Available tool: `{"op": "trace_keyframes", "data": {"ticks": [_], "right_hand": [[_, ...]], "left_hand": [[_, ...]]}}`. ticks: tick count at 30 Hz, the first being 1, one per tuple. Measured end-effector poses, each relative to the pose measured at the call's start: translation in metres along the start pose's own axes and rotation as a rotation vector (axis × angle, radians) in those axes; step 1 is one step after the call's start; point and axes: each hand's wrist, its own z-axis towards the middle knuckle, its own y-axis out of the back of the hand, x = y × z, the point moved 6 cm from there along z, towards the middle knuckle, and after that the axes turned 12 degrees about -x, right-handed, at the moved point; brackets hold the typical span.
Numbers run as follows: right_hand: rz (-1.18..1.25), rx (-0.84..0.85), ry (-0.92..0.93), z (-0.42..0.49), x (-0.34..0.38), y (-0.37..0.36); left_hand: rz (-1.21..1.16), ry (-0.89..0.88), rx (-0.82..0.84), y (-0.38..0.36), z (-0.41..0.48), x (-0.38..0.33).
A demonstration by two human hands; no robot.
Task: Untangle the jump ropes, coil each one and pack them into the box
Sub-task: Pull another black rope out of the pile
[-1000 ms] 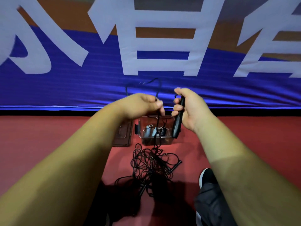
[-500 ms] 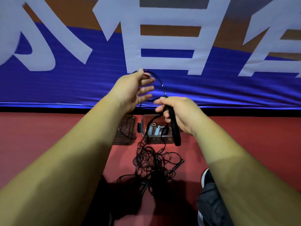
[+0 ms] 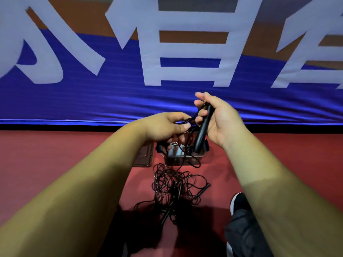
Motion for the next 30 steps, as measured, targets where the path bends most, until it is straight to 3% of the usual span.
{"op": "trace_keyframes", "data": {"ticks": [5, 7, 10, 16, 19, 22, 25, 30], "right_hand": [[-0.015, -0.114, 0.093, 0.008, 0.009, 0.015], [-0.036, -0.161, 0.112, 0.010, 0.007, 0.022], [-0.036, -0.210, 0.126, 0.012, 0.008, 0.029], [-0.005, -0.449, 0.131, 0.014, 0.021, 0.057], [-0.075, -0.569, 0.173, 0.016, 0.025, 0.075], [-0.082, -0.507, 0.191, 0.018, 0.026, 0.073], [-0.015, -0.315, 0.148, 0.015, 0.024, 0.052], [0.126, -0.046, 0.039, -0.001, 0.018, 0.018]], "left_hand": [[0.200, -0.042, -0.139, 0.013, 0.004, -0.004], [0.106, -0.043, -0.157, 0.016, 0.004, -0.009], [-0.207, 0.102, -0.251, 0.023, 0.009, -0.002], [-0.365, 0.371, -0.716, 0.077, 0.007, 0.031], [0.056, 0.381, -0.811, 0.112, 0.006, 0.045], [0.558, 0.422, -0.678, 0.110, 0.005, 0.046], [0.747, 0.387, -0.392, 0.081, 0.005, 0.041], [0.513, 0.372, 0.054, 0.031, -0.001, 0.049]]}}
